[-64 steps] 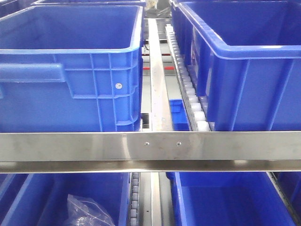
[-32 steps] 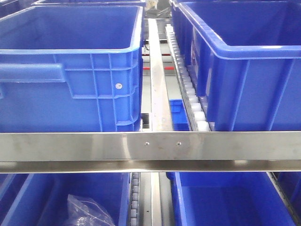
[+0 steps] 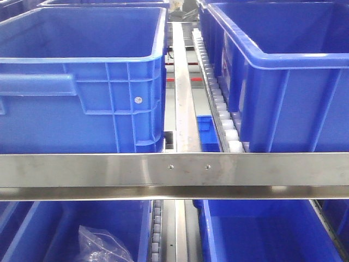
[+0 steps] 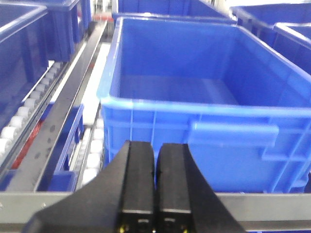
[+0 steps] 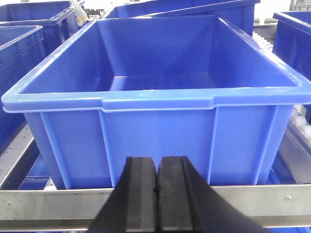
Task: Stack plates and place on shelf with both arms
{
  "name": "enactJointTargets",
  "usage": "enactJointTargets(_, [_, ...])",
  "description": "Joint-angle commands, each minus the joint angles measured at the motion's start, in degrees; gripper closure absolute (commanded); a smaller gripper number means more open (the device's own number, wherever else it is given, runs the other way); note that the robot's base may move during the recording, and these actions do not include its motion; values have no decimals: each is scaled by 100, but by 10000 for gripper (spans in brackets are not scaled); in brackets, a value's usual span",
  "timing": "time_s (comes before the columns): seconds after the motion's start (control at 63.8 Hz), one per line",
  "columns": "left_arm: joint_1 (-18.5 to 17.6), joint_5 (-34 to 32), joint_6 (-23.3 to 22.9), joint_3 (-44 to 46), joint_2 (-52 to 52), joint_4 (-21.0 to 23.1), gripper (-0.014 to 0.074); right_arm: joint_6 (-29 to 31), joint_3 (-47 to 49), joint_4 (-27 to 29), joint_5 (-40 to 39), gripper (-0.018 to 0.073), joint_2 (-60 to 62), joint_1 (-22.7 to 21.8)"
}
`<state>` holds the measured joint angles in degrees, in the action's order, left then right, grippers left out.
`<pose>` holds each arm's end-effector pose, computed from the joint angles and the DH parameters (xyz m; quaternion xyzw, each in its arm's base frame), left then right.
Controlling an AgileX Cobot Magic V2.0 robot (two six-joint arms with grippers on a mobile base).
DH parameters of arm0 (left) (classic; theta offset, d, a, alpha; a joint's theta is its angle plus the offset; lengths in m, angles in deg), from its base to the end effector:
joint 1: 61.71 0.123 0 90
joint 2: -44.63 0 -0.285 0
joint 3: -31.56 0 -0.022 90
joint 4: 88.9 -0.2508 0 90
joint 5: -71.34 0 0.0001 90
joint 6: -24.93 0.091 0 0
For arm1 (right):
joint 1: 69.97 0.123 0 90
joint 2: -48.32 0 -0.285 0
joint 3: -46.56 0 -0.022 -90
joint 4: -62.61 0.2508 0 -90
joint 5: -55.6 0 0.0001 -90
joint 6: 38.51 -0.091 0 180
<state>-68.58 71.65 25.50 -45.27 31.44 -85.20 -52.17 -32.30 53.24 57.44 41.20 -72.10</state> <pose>0.0639 -0.0077 0.2093 0.0233 0.7088 -0.0616 0.7024 0.0567 -0.0026 0.2013 0.0407 0.6922 0.0118 0.7205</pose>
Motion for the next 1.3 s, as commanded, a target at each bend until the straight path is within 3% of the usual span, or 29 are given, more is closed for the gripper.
enactJointTargets(0.0, [28, -632, -57, -106, 187, 121, 510, 57, -5, 6, -476, 531, 94, 14])
enactJointTargets(0.188, [60, -242, -57, -91, 572, 56, 510, 57, -5, 6, -476, 531, 94, 14])
enactJointTargets(0.533, [64, -269, -57, -102, 654, 56, 510, 57, -5, 6, -476, 531, 94, 14])
enactJointTargets(0.705, [64, -432, -57, -102, 694, -469, 510, 57, -5, 6, -476, 531, 94, 14])
enactJointTargets(0.814, [64, -532, -112, -102, 694, -455, 510, 57, -5, 6, -476, 531, 94, 14])
enactJointTargets(0.877, [64, -533, -374, -102, 694, -470, 510, 57, -5, 6, -476, 531, 94, 14])
enactJointTargets(1.284, [64, -546, -374, -102, 694, -482, 510, 57, -5, 6, -476, 531, 94, 14])
